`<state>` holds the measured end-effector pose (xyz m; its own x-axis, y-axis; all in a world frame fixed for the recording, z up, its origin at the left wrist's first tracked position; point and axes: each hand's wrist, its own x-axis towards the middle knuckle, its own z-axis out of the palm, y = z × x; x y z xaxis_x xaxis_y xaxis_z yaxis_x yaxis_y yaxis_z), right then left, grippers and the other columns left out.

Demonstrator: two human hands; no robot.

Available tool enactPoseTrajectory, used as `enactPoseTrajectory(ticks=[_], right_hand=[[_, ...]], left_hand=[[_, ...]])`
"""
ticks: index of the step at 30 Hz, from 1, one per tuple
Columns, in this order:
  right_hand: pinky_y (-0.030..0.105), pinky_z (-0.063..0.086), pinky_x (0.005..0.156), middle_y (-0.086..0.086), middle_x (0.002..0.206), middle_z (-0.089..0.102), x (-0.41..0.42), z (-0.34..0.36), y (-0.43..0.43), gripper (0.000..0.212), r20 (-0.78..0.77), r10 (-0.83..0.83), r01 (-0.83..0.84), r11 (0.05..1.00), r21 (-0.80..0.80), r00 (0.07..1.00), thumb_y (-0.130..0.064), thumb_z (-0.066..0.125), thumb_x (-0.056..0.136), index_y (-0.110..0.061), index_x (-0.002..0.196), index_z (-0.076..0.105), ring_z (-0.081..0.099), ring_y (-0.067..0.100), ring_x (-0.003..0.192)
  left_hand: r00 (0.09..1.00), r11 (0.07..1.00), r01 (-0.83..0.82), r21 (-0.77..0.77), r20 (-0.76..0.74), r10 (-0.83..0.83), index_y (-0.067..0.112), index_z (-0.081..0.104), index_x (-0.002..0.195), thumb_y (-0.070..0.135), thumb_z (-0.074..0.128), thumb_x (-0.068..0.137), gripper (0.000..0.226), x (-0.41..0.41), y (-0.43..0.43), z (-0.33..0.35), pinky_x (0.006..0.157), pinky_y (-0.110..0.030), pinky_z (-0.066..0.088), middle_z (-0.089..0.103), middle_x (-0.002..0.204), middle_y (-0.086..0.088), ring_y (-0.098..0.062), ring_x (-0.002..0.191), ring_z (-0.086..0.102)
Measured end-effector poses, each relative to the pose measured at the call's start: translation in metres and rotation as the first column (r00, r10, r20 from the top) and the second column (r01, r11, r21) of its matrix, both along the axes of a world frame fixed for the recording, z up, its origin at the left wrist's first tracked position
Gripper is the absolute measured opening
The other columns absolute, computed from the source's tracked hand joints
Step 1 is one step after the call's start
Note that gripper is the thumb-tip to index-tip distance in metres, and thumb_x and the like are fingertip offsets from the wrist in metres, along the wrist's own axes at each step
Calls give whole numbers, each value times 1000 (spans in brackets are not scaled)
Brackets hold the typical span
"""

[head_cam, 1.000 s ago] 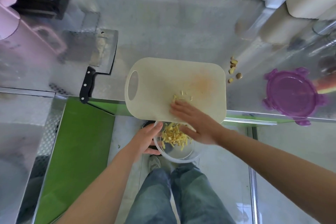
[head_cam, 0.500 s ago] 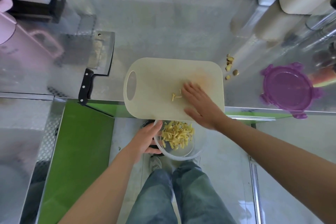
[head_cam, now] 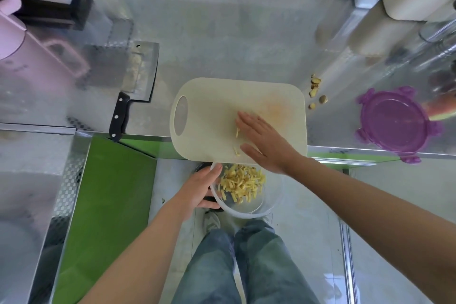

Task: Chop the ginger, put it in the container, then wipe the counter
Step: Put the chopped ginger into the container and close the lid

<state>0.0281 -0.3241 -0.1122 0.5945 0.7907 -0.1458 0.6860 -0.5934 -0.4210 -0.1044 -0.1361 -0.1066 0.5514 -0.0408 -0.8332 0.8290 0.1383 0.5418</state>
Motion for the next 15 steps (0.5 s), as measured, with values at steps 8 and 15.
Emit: enactPoseTrajectory(ticks=[8, 15], right_hand=[[40, 4, 121, 4, 160, 10, -71, 10, -23, 56, -96, 417, -420, 908, -10, 904, -37, 24, 102, -12, 152, 16, 2, 14, 148], [38, 8, 121, 5, 159, 14, -25, 13, -24, 65, -79, 16, -13, 999, 35, 997, -51, 11, 100, -11, 151, 18, 6, 13, 148]], left_hand=[[1000, 1000, 11, 8, -2, -11, 29, 59, 121, 58, 52, 89, 44, -1, 1, 0, 71, -36, 60, 70, 112, -1, -21, 92, 71], [1000, 1000, 1, 9, 1, -1, 28, 57, 120, 57, 52, 89, 43, -1, 1, 0, 75, -41, 59, 67, 116, -2, -24, 91, 71]])
